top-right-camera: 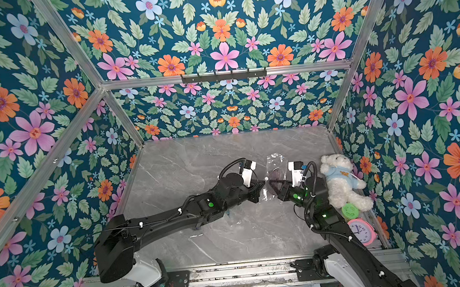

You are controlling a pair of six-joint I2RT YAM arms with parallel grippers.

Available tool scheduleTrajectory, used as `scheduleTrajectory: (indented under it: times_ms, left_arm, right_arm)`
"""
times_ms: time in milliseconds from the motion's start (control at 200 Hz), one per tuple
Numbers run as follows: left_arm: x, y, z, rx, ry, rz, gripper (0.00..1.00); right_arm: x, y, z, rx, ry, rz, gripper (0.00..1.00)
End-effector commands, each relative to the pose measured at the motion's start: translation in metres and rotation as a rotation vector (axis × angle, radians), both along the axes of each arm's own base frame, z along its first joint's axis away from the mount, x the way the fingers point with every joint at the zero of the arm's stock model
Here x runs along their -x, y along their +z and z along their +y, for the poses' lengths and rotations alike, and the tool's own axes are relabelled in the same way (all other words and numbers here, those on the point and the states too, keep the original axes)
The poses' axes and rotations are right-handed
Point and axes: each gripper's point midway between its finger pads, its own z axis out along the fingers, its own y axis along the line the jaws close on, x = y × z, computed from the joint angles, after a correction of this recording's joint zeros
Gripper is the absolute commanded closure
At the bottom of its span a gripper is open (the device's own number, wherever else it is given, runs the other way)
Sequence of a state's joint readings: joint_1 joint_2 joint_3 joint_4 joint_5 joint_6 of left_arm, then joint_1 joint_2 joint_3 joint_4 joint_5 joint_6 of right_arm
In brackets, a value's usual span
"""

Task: Open the ruler set and take out the ruler
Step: Open the ruler set bag.

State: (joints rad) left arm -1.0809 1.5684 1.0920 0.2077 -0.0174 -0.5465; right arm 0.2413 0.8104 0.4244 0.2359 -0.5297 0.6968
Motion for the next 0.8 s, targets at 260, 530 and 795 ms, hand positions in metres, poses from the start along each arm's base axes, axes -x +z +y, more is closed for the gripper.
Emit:
scheduleTrajectory:
  times_ms: [260,530,795]
  left_arm:
    - [-0.001,0.043,0.010,0.177,0.041,-0.075,1.00]
    - [0.003,0.042,0.001,0.175,0.005,-0.068,1.00]
    - [0.003,0.040,0.001,0.152,0.002,-0.066,1.00]
  right_arm:
    - [-0.010,-0.028,-0.022,0.069,-0.144,0.093,1.00]
    - [-0.010,-0.021,-0.021,0.062,-0.136,0.081,1.00]
    - [-0.009,-0.017,-0.021,0.053,-0.138,0.071,0.54]
